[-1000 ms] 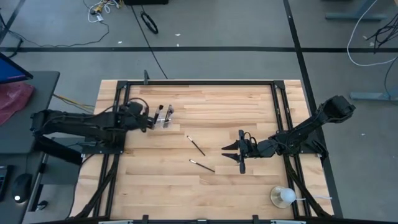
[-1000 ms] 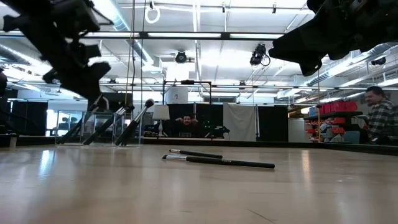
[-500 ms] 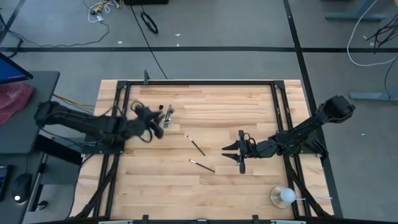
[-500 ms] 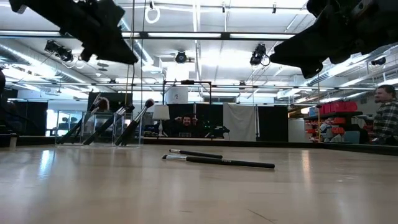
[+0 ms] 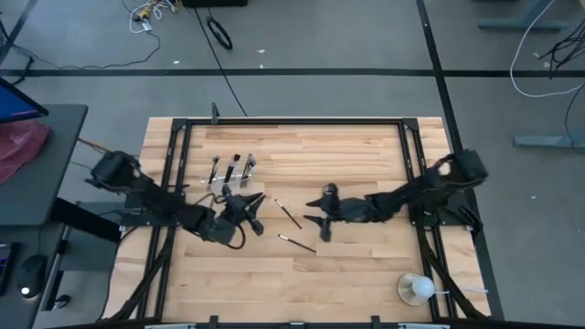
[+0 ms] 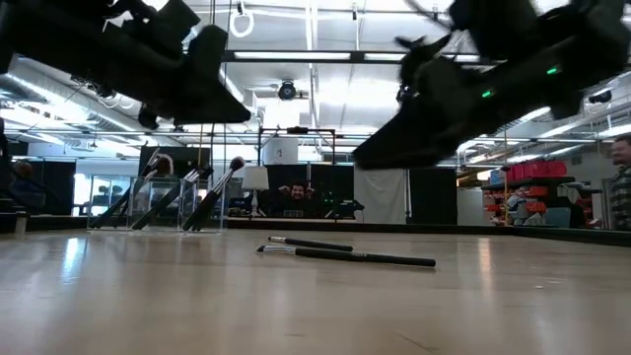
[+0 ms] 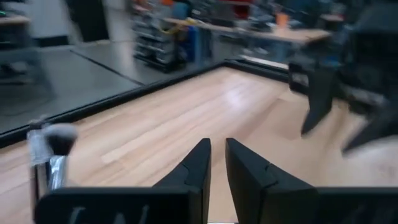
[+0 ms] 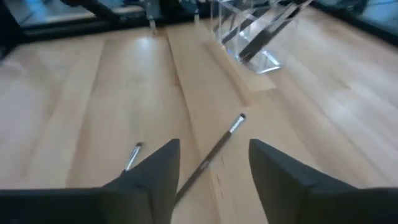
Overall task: Put items in baskets/containers
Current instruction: Put the eyeshadow brush into the transparent organizer
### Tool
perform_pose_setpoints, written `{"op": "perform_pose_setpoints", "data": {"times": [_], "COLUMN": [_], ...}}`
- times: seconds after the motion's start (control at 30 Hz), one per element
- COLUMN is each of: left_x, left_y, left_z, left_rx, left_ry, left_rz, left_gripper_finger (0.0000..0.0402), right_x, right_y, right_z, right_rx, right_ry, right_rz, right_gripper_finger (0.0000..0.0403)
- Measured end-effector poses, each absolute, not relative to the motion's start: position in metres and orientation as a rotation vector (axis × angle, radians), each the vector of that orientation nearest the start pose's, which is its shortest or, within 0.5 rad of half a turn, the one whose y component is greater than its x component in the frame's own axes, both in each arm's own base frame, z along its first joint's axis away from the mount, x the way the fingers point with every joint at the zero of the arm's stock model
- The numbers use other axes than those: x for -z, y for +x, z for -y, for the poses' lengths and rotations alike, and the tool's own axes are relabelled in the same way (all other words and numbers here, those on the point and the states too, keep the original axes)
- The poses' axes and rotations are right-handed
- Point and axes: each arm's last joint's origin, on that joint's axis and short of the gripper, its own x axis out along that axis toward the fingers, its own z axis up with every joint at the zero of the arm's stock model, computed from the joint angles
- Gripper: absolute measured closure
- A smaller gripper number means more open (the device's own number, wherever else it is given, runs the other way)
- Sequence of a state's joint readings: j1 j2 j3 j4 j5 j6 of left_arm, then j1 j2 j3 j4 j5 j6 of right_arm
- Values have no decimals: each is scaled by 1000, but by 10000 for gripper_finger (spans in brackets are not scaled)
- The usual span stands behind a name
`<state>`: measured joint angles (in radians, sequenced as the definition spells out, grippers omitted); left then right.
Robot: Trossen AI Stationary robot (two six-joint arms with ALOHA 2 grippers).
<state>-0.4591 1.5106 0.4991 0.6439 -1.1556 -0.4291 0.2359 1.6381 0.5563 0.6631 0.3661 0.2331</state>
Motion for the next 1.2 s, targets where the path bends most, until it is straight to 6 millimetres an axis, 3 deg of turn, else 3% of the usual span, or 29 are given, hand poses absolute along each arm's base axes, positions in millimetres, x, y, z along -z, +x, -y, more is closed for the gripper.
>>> {"op": "perform_pose_setpoints", "data": {"times": [0.13,0.27,0.5,0.77,1.2], "left_x": [-153,-153,-152,-152,-152], "left_y": [250,252,251,252,252], "left_z": [95,96,96,96,97], "left_rx": [-860,-868,-851,-840,-836], "left_ry": [-96,-90,-77,-81,-97], "left_rz": [-75,-74,-92,-95,-91], "left_gripper_finger": [349,349,349,349,349], "right_x": [-124,-108,-86,-72,-64], "right_y": [319,344,370,372,362], "right_z": [-46,-37,-27,-10,11], "right_rx": [181,152,108,121,94], "right_ry": [73,46,51,36,52], "right_rz": [-447,-517,-586,-672,-750], "right_gripper_finger": [188,181,193,234,388]}}
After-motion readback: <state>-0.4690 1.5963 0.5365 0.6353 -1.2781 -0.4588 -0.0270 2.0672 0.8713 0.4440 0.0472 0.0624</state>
